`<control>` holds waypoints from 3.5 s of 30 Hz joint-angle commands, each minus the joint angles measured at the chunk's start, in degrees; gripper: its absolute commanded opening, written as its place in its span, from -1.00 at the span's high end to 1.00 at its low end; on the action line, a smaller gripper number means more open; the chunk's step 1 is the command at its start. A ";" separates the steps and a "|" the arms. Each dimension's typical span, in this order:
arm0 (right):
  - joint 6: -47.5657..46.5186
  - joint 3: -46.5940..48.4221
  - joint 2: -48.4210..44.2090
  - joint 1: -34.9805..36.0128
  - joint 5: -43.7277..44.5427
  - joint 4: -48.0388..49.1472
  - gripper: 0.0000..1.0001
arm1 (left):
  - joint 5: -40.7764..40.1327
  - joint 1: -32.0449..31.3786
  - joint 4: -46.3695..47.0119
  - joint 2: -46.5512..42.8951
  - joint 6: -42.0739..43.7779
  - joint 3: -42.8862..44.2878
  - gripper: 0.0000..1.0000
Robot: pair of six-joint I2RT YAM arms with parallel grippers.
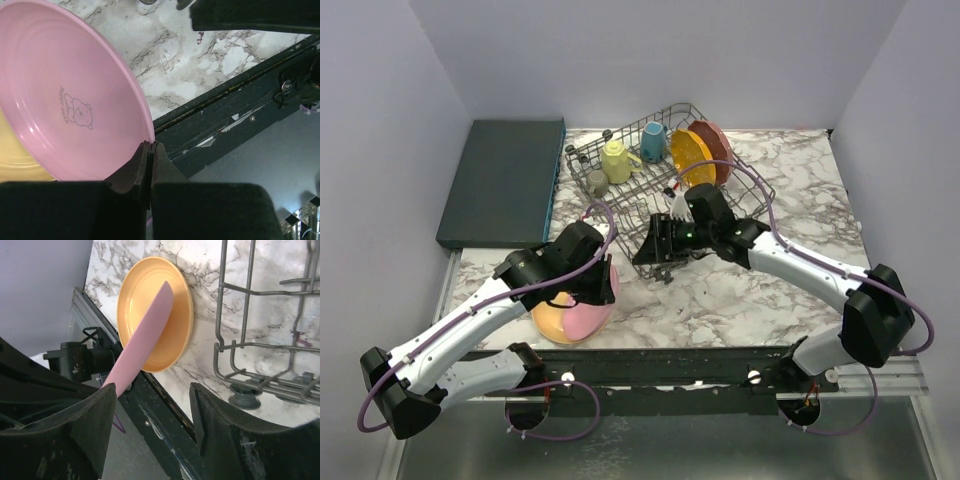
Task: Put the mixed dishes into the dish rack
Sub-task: Pick up the plate at the center of the board, then insert the plate into the dish rack.
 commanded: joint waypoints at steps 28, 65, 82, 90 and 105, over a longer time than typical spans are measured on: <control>3.98 14.09 20.69 8.93 -6.13 -3.46 -0.26 | 1.15 -0.88 0.21 -0.57 0.41 -0.06 1.00; -1.31 12.41 14.29 8.94 3.53 -6.42 0.95 | 4.71 -0.92 2.41 0.30 0.02 4.68 -0.31; -10.16 16.48 3.06 8.59 29.71 -20.21 0.99 | 4.80 -0.89 11.50 -1.20 0.05 11.58 -0.95; -15.86 22.50 -0.43 7.12 45.67 -25.45 0.99 | 1.96 -0.85 12.96 -3.96 0.30 10.14 -0.97; -29.74 34.62 6.26 6.92 70.94 -24.64 1.00 | -2.50 -0.81 14.73 -10.20 -0.97 1.19 -0.97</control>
